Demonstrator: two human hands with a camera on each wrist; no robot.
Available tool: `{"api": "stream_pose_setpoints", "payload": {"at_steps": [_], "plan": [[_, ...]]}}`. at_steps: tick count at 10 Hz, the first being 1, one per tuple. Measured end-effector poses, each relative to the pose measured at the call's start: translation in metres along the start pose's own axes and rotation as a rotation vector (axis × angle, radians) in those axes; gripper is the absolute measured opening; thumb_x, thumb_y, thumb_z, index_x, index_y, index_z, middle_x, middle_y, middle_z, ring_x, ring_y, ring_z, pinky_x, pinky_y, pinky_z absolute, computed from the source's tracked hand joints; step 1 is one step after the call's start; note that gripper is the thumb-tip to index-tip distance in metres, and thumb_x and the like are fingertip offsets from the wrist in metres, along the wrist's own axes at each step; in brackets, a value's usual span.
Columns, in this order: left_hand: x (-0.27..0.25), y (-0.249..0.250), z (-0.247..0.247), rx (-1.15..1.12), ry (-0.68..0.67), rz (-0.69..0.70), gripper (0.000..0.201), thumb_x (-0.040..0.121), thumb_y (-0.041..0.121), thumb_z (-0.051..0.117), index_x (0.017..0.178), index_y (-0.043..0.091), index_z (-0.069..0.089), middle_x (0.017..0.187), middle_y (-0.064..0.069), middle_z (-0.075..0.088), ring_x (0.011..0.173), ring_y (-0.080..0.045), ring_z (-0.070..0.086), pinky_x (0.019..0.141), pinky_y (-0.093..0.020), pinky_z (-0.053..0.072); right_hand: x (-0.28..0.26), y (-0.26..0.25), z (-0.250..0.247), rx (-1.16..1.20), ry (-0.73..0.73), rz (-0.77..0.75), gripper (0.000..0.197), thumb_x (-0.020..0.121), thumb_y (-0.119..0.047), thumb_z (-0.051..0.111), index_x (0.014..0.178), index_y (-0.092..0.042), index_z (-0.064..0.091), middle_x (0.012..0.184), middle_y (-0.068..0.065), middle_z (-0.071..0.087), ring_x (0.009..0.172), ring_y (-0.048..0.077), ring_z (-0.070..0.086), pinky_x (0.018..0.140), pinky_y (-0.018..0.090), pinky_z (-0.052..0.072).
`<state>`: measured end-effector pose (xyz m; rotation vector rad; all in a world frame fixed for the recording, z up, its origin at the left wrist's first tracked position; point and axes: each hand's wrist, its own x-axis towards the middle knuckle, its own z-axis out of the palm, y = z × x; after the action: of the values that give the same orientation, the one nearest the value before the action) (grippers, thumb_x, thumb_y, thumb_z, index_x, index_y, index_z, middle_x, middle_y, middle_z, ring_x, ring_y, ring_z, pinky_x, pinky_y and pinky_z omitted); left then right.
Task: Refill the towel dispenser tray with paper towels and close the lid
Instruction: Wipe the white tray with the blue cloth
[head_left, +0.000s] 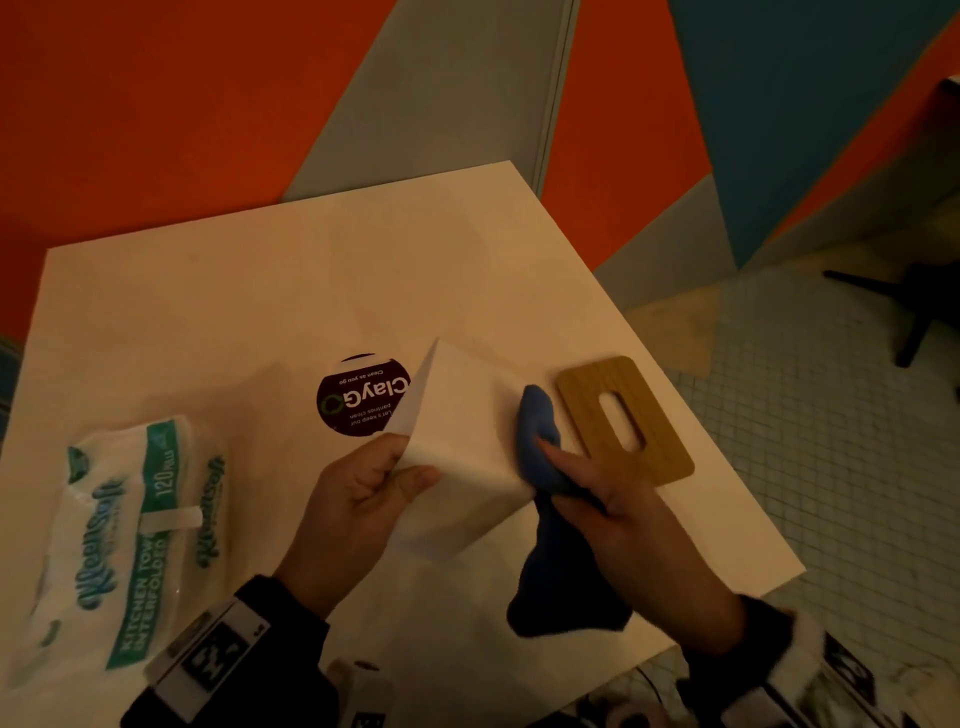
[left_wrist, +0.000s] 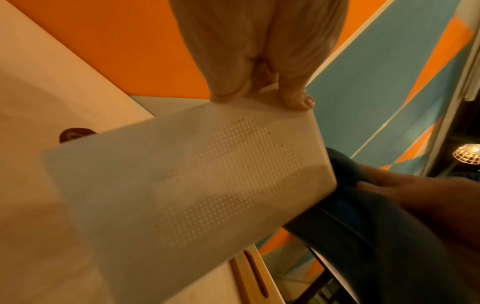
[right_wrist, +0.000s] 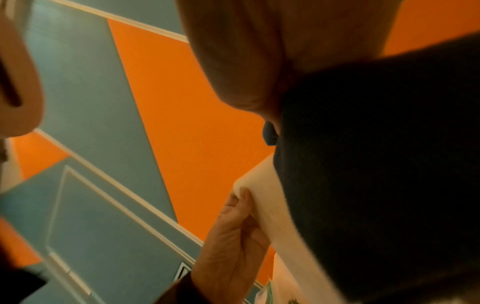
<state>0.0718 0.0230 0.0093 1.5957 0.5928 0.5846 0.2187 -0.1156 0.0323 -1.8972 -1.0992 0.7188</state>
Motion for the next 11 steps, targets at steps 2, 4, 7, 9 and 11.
{"api": "stream_pose_setpoints", "payload": {"at_steps": [2, 4, 7, 9, 11], "plan": [[0.013, -0.002, -0.008, -0.164, -0.074, -0.141, 0.022, 0.07, 0.032, 0.06, 0.082, 0.017, 0.07, 0.076, 0.009, 0.073, 0.073, -0.001, 0.065, 0.063, -0.011, 0.05, -0.019, 0.001, 0.006, -0.026, -0.049, -0.156, 0.051, 0.083, -0.017, 0.05, 0.116, -0.056, 0.048, 0.112, -0.044, 0.052, 0.113, -0.019, 0.036, 0.084, -0.01, 0.022], [0.025, 0.005, 0.003, -0.13, -0.122, -0.275, 0.019, 0.077, 0.029, 0.056, 0.093, 0.035, 0.063, 0.092, 0.021, 0.072, 0.09, 0.005, 0.064, 0.07, -0.01, 0.05, -0.025, 0.016, 0.015, -0.156, 0.055, -0.179, 0.049, 0.08, -0.014, 0.051, 0.125, -0.031, 0.04, 0.136, 0.003, 0.036, 0.127, -0.005, 0.011, 0.094, -0.01, 0.006], [0.017, 0.006, 0.006, -0.112, -0.293, -0.256, 0.039, 0.063, 0.033, 0.064, 0.102, 0.033, 0.06, 0.102, 0.02, 0.071, 0.098, -0.004, 0.064, 0.075, -0.014, 0.051, -0.02, 0.034, 0.03, -0.105, -0.134, -0.235, 0.052, 0.086, -0.034, 0.022, 0.136, -0.046, 0.022, 0.139, -0.048, -0.006, 0.132, -0.019, -0.004, 0.106, 0.001, 0.003], [0.011, 0.004, 0.003, 0.038, -0.242, -0.257, 0.033, 0.066, 0.021, 0.058, 0.095, 0.035, 0.059, 0.101, 0.019, 0.069, 0.097, -0.003, 0.064, 0.081, -0.017, 0.05, 0.021, 0.033, 0.017, -0.161, 0.255, -0.366, 0.031, 0.096, -0.036, 0.03, 0.121, -0.025, 0.044, 0.137, 0.003, 0.043, 0.128, 0.015, 0.033, 0.111, 0.016, 0.018], [0.014, 0.008, -0.001, -0.044, -0.179, -0.25, 0.031, 0.069, 0.009, 0.064, 0.094, 0.027, 0.061, 0.088, 0.019, 0.073, 0.085, -0.006, 0.068, 0.07, -0.016, 0.055, 0.048, -0.002, 0.016, -0.397, 0.217, -0.603, 0.036, 0.085, -0.015, 0.042, 0.117, -0.01, 0.057, 0.125, 0.024, 0.055, 0.118, 0.026, 0.038, 0.1, 0.031, 0.029]]}}
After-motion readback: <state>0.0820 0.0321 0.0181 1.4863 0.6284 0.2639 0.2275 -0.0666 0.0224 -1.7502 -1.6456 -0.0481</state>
